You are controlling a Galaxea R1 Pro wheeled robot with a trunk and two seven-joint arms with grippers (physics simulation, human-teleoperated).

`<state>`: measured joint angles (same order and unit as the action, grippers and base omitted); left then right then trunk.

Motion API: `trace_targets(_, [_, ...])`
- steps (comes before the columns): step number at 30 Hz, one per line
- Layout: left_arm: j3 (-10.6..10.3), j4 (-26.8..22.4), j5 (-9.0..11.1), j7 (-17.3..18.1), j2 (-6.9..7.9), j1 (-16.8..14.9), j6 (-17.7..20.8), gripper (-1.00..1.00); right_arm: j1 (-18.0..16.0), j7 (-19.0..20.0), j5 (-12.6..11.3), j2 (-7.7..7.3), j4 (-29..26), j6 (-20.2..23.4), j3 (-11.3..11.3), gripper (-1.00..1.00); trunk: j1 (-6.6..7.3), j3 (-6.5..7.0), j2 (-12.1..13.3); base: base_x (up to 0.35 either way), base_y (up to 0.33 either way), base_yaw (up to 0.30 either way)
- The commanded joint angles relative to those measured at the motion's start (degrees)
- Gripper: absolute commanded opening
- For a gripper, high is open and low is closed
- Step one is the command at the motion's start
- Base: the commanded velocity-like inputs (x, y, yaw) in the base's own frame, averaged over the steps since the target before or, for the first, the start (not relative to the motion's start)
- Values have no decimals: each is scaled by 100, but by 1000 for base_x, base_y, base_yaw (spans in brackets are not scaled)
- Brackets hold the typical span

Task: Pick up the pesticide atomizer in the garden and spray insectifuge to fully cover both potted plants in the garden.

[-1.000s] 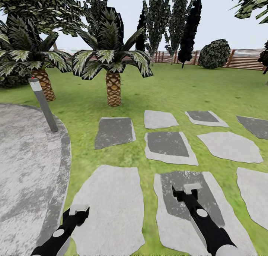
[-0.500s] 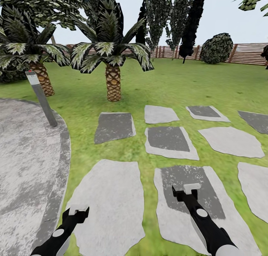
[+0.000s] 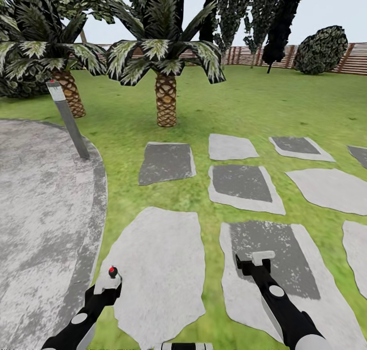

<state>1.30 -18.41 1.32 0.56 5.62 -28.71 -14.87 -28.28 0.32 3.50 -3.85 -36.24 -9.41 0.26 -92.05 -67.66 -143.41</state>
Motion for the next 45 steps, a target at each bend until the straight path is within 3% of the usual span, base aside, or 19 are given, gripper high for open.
trace_targets(1, [9, 8, 15, 6, -1, -3, -21, 100, -4, 3, 36, -2, 3, -15, 3, 100, 1, -6, -2, 0, 0, 40])
trace_targets(11, [10, 30, 26, 6, -8, 6, -477, 100, -3, 3, 36, -2, 11, -17, 8, 100, -19, -203, -12, 0, 0, 6])
trace_targets(35, [10, 31, 27, -2, -8, 14, -517, 100, -2, -4, 36, -2, 12, -17, 5, 100, -81, -949, -44, 0, 0, 0])
trace_targets(45, [10, 31, 27, -2, -8, 7, -519, 100, -2, -2, 36, -2, 12, -17, 7, 100, -81, -1032, -44, 1, 0, 0])
